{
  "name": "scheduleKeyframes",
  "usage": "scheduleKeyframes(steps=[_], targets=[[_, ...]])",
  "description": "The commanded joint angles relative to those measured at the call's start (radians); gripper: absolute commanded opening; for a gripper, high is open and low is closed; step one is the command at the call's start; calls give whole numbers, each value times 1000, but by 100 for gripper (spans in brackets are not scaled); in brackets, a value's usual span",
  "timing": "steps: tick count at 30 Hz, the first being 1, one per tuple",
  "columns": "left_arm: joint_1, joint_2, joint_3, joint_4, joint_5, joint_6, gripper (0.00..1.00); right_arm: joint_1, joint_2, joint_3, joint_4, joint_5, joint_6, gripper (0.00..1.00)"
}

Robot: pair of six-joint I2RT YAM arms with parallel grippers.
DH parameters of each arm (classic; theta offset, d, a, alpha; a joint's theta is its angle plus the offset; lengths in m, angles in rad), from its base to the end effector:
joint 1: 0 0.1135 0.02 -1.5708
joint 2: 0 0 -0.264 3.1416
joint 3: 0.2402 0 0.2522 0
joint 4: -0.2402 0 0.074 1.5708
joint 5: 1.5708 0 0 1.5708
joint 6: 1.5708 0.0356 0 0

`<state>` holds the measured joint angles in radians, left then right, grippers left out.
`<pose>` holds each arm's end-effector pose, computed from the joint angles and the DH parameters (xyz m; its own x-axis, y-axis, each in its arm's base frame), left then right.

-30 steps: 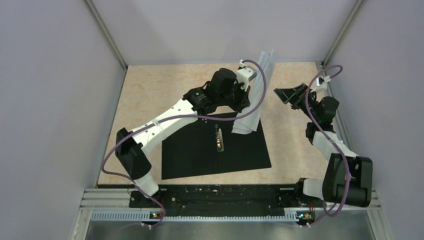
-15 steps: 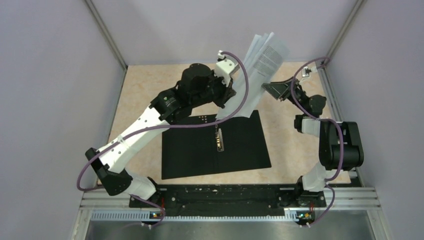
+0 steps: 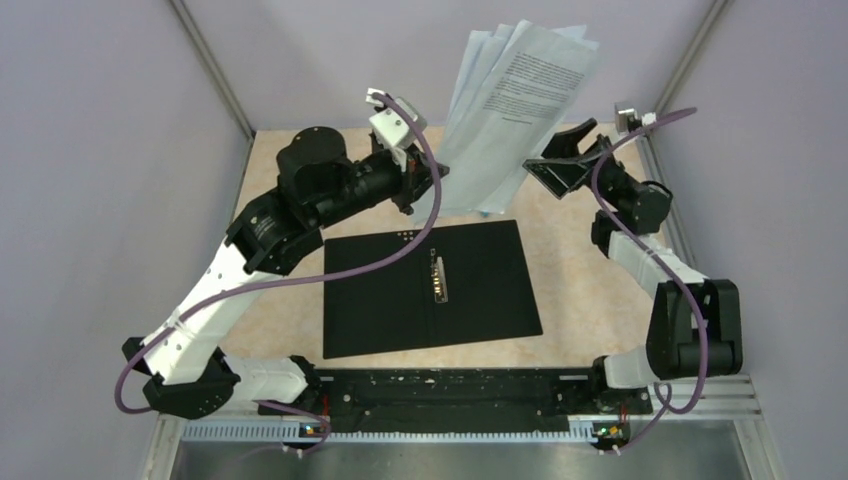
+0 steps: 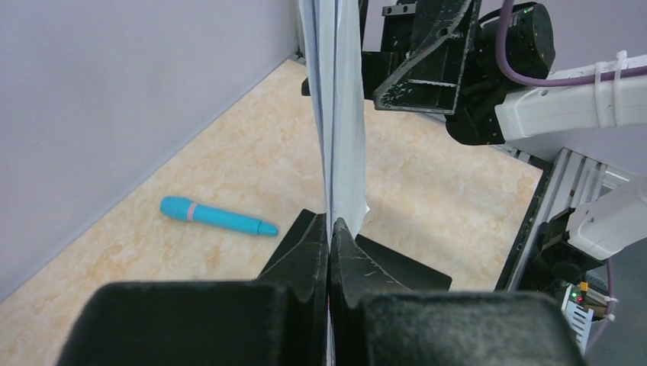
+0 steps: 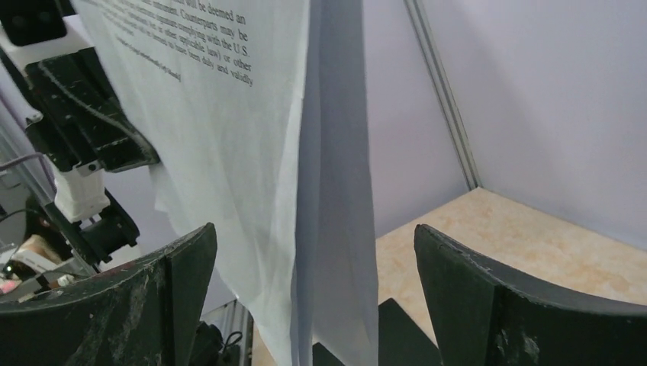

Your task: Put the files into the folder

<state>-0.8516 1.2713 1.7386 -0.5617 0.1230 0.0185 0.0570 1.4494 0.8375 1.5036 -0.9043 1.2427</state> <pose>0.1565 -0.1854 0.5194 -0.0468 0.0813 -0.9956 0.8281 0.5605 0.0069 0.2813 0.0441 0.3587 -0.2496 0.5720 -0.7814 -0.9056 0.1479 0.3975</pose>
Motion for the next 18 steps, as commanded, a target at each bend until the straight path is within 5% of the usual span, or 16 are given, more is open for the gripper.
scheduleKeyframes(steps=[1,18], targets=[[0,-43,26,37,28,0,0,19,-107,56,150,-22,-10,99],[0,-163,-52,144,71,-40,0,51,-314,112,-274,-15,-263,99]])
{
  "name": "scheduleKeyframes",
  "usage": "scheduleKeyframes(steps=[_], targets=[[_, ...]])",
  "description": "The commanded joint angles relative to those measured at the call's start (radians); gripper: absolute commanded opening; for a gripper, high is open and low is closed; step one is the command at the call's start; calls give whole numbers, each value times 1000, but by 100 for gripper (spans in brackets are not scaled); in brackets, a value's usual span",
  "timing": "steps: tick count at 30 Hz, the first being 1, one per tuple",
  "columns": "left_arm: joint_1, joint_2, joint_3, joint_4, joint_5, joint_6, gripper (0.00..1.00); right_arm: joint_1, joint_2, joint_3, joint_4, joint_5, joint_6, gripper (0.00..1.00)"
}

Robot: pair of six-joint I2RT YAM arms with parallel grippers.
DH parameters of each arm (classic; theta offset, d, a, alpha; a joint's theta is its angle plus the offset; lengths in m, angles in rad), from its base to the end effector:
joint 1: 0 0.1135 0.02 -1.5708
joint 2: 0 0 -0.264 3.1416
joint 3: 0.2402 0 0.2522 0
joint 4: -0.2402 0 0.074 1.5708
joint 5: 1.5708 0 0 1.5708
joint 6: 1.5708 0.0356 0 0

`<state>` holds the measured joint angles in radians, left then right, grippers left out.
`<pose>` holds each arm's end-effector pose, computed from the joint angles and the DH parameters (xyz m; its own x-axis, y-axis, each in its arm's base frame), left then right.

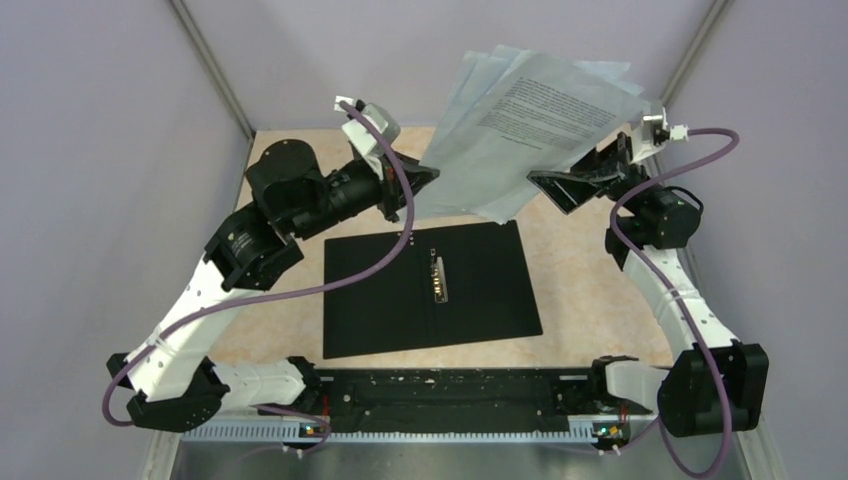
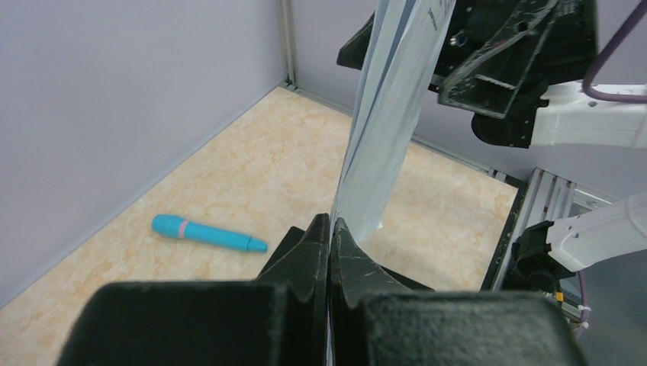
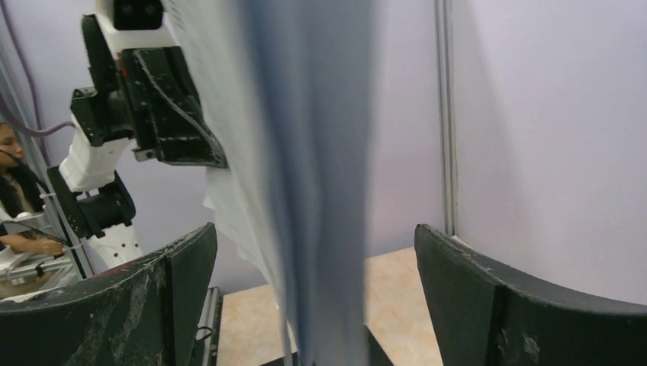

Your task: Put the files into the folder

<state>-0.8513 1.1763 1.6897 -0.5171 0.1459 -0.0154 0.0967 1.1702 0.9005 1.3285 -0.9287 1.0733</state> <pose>0.1356 -0.1626 0.5294 -0.0154 -0.0056 -0.9999 0.8398 0.5426 -0.0159 0.2121 0.0492 0.4323 0.0201 0.5307 -0.8473 -0.9765 0.1924 0.0974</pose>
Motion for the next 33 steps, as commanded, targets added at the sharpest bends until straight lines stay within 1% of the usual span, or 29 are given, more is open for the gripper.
scheduleKeyframes(steps=[1,4,9,11,15,18,19,21,22,23,26,29,30,32,33], targets=[[-1,-73,-3,98,57,-1,0,14,-36,54,-106,12,-95,99],[0,-79,-1,95,78,6,0,25,-39,83,-117,8,-97,99],[0,-76,-11,111,57,1,0,49,-66,123,-169,11,-115,98],[0,-74,-21,126,33,-4,0,52,-87,129,-235,17,-146,96],[1,-52,-22,133,-2,-21,0,51,-124,128,-292,35,-175,92],[2,-48,-44,165,-44,-46,0,51,-152,136,-362,51,-211,86],[2,-47,-55,180,-45,-56,0,52,-163,141,-403,61,-233,83],[5,-42,-78,208,-46,-77,0,52,-176,152,-484,72,-276,72],[8,-38,-91,221,-45,-88,0,52,-182,155,-519,79,-294,64],[10,-35,-111,238,-47,-98,0,51,-191,157,-568,92,-320,51],[17,-26,-175,296,-55,-129,0,51,-224,155,-727,135,-427,24],[21,-36,-282,396,-67,-147,0,52,-250,156,-885,172,-533,1],[21,-37,-323,425,-76,-150,0,52,-254,155,-922,181,-562,0],[21,-37,-403,496,-91,-151,12,52,-264,142,-982,197,-624,0],[21,-38,-451,551,-99,-158,16,51,-271,118,-996,205,-654,0]])
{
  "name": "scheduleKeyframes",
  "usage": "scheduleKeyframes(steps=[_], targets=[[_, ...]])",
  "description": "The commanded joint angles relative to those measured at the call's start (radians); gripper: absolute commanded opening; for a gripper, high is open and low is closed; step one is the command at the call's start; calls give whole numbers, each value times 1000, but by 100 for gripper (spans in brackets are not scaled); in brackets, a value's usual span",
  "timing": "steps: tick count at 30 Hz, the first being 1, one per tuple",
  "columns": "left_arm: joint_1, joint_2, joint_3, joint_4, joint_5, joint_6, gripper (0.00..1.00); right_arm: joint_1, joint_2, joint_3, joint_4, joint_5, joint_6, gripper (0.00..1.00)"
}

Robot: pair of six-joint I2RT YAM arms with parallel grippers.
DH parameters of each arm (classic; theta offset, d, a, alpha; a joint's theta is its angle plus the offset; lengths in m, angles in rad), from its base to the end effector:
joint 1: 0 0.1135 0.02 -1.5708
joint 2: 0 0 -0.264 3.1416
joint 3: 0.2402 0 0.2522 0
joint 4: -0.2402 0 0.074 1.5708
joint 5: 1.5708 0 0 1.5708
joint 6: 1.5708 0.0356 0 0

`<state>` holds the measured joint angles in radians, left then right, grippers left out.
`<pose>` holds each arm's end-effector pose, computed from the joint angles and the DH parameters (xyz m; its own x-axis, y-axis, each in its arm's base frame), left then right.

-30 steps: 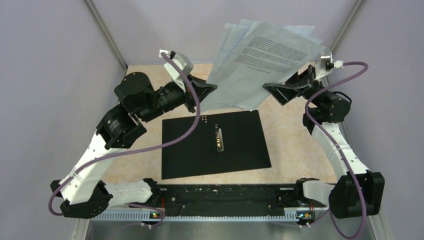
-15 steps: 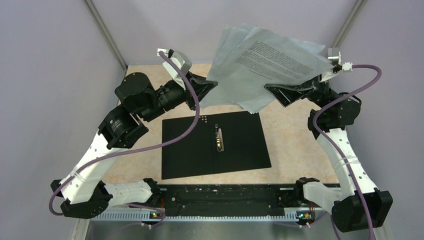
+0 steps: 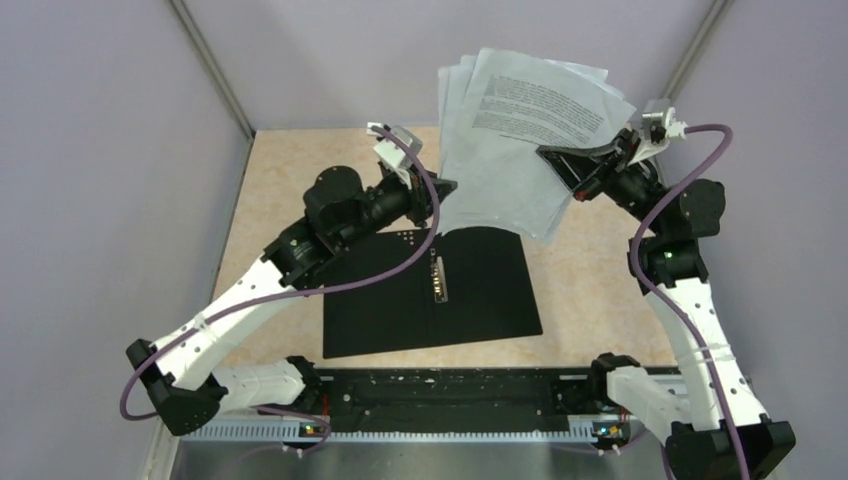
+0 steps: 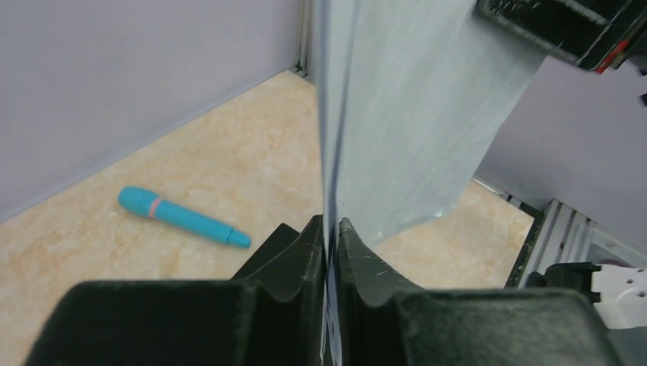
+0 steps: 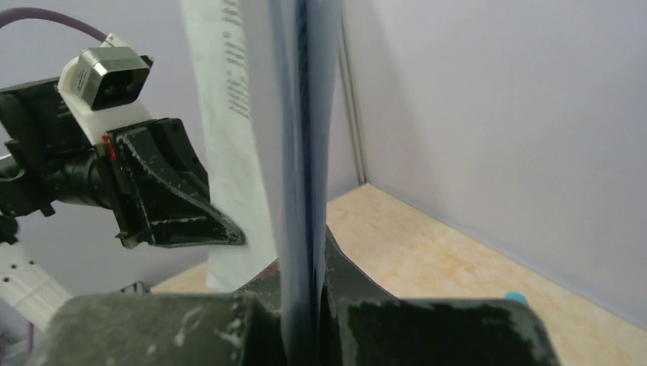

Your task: Put the files into the folder

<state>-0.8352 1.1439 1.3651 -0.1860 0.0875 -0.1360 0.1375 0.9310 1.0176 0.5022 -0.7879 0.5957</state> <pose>0.1627 -0.1844 0.4699 -0.0847 -0.1077 -0.9906 0.7930 0.5946 -0.1324 0.1785 0.0502 0.4613 0.0735 0.4097 -0.9093 -0.8721 0.4687 0.1407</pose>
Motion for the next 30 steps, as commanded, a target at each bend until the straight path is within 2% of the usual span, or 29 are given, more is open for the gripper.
scheduleKeyframes(steps=[1,3,7,13,19,26,30], targets=[[5,-6,-173,276,-43,-45,20,10,-40,-25,-170,74,-191,0],[5,2,-259,385,-61,-64,30,11,-55,-92,-146,82,-203,0],[5,69,-368,563,-138,-96,37,11,-68,-212,-73,94,-210,0],[5,188,-463,785,-208,-86,39,10,-56,-360,52,119,-215,0],[5,272,-626,1164,-256,-25,39,30,-54,-447,124,176,-254,0],[22,351,-645,1269,-167,-4,39,84,-20,-507,193,204,-324,0],[35,389,-655,1315,-109,11,39,127,1,-529,164,290,-406,0]])
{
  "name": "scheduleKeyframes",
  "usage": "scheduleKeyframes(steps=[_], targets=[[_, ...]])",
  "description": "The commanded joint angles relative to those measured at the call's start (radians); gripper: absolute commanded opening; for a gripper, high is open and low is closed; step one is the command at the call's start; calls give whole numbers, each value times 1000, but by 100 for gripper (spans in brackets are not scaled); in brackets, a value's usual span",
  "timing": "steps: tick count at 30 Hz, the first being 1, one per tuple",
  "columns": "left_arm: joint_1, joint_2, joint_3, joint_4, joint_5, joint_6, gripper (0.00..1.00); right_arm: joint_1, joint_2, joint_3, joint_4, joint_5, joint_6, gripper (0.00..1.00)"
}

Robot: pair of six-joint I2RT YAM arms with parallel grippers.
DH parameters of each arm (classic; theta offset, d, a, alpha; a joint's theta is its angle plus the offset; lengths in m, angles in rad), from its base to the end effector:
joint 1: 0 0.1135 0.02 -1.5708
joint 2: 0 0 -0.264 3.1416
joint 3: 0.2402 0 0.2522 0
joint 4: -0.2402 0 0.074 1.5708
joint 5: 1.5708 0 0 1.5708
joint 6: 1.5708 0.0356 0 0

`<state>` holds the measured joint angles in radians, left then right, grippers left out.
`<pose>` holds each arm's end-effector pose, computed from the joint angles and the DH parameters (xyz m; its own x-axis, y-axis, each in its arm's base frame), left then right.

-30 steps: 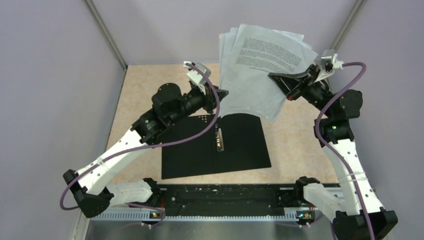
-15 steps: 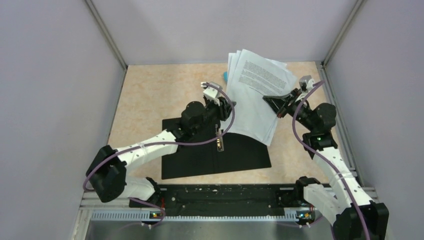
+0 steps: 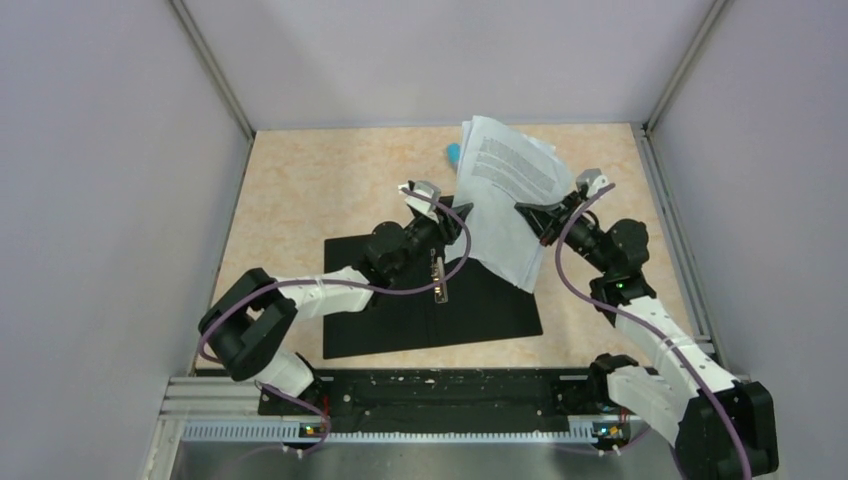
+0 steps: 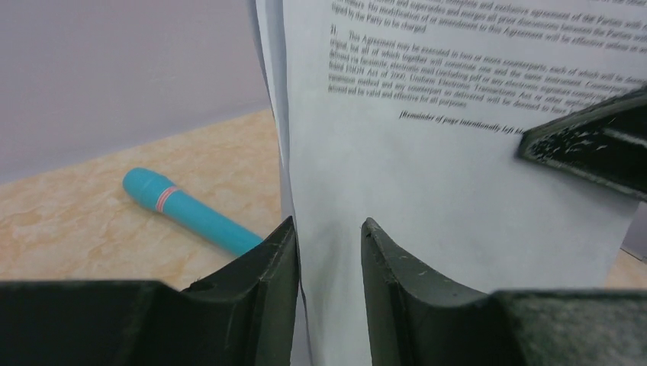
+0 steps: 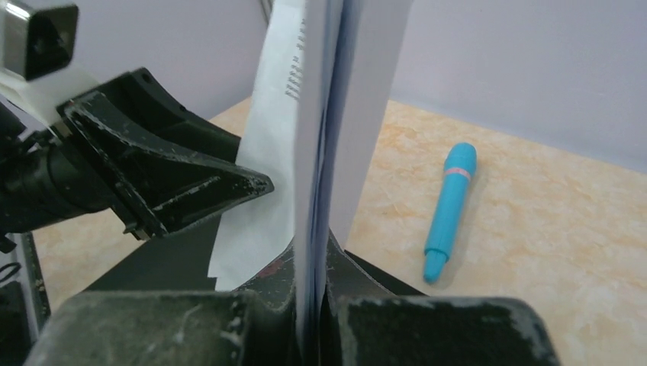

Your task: Put the files into the folder

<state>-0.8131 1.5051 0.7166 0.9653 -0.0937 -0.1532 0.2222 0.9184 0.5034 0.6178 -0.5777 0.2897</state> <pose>0.2262 -0.2343 0.2647 0.0188 -0.2409 -0.9704 0.6707 0.7228 -0.1665 0.2003 0.0652 0.3003 -0.0135 0.2423 -0.9701 -0.7331 0.6574 0.1744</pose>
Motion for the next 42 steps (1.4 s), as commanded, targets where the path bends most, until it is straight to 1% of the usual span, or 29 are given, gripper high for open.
scheduleKeyframes(steps=[1,5,8,10,13,17,19,23,25,29,31,34,38,42], targets=[[14,39,-13,180,79,32,40,56,15,-16,40,106,-122,0],[14,90,-29,251,89,53,40,106,16,-57,95,183,-192,0],[20,111,-47,293,73,62,40,118,14,-70,122,171,-184,0],[28,114,-60,316,73,60,40,133,8,-58,109,167,-189,0],[44,104,-80,341,86,61,42,162,0,0,18,157,-221,0],[84,29,-113,328,178,53,48,222,-32,129,-152,128,-271,0],[105,-28,-128,300,199,54,53,234,-52,197,-234,111,-284,0],[157,-161,-132,184,274,42,61,236,-77,327,-364,76,-284,0],[188,-228,-109,101,336,33,65,236,-76,387,-431,57,-313,0],[254,-343,-29,-88,515,17,67,237,-72,478,-536,27,-331,0],[280,-363,8,-128,606,7,68,236,-75,513,-560,-4,-333,0],[297,-364,70,-188,681,14,69,237,-74,547,-566,-47,-322,0],[315,-355,122,-244,737,36,69,237,-76,586,-585,-75,-318,0],[331,-360,143,-248,767,32,71,236,-92,608,-598,-95,-313,0]])
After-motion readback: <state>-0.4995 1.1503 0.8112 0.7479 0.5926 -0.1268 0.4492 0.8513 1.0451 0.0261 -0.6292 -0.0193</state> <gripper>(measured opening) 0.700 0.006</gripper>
